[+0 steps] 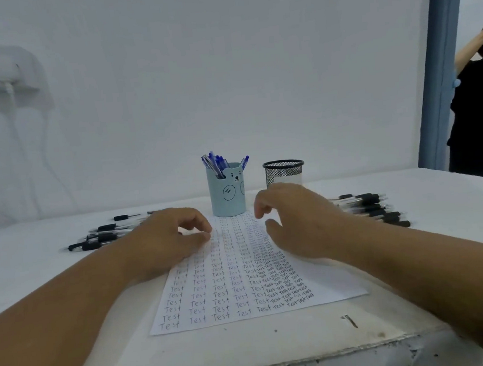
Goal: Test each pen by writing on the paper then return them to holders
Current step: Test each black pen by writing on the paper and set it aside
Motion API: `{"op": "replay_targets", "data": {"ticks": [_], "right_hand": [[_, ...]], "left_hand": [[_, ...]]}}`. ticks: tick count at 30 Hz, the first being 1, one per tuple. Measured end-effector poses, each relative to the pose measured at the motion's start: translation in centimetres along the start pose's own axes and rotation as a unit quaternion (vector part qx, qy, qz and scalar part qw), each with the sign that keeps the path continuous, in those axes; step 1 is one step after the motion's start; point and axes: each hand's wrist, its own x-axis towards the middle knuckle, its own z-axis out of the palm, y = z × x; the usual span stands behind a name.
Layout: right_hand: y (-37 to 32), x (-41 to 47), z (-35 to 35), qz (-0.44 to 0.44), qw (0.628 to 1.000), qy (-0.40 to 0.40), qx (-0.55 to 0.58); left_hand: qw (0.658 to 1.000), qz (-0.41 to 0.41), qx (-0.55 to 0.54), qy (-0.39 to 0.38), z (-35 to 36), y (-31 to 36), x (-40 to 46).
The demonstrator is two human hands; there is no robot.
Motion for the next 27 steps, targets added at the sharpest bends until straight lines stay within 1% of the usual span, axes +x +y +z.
{"op": "replay_targets", "data": {"ticks": [2, 5, 8, 12, 16, 20, 21, 23, 25, 27], "right_hand": [[-0.9, 1.0, 0.3, -0.03, 0.998, -0.051, 0.001], [-1.7, 2.5, 1.3, -0.064, 0.993, -0.095, -0.005], [-1.9, 3.2, 2.8, -0.071, 0.993, -0.092, 0.013], [-1.6, 3.3, 4.1, -0.061, 0.995, -0.07, 0.044], [-1.2, 3.3, 4.4, -0.063, 0.994, -0.065, 0.053], [-1.1, 3.4, 4.5, -0.063, 0.994, -0.065, 0.059], [-1.1, 3.4, 4.5, -0.061, 0.994, -0.065, 0.063], [-1.0, 3.3, 4.5, -0.06, 0.994, -0.066, 0.067], [-0.8, 3.2, 4.4, -0.056, 0.994, -0.063, 0.077], [-0.6, 3.1, 4.2, -0.045, 0.993, -0.057, 0.098]], "left_hand": [[0.998, 0.015, 0.006, 0.057, -0.8, -0.9, 0.3], [0.995, 0.009, 0.029, 0.099, -2.2, -2.8, 0.7], [0.989, -0.032, 0.106, 0.093, -3.2, -4.4, 0.8], [0.985, -0.069, 0.147, 0.062, -3.3, -5.2, 0.9], [0.988, -0.036, 0.114, 0.094, -2.9, -5.9, 1.1], [0.986, -0.018, 0.13, 0.101, -2.7, -6.1, 1.5], [0.985, -0.009, 0.127, 0.119, -2.7, -5.8, 1.6], [0.979, 0.024, 0.093, 0.181, -2.9, -4.9, 1.6], [0.966, 0.079, 0.022, 0.244, -2.8, -3.3, 1.4], [0.949, 0.108, -0.073, 0.288, -2.6, -1.5, 1.0]]}}
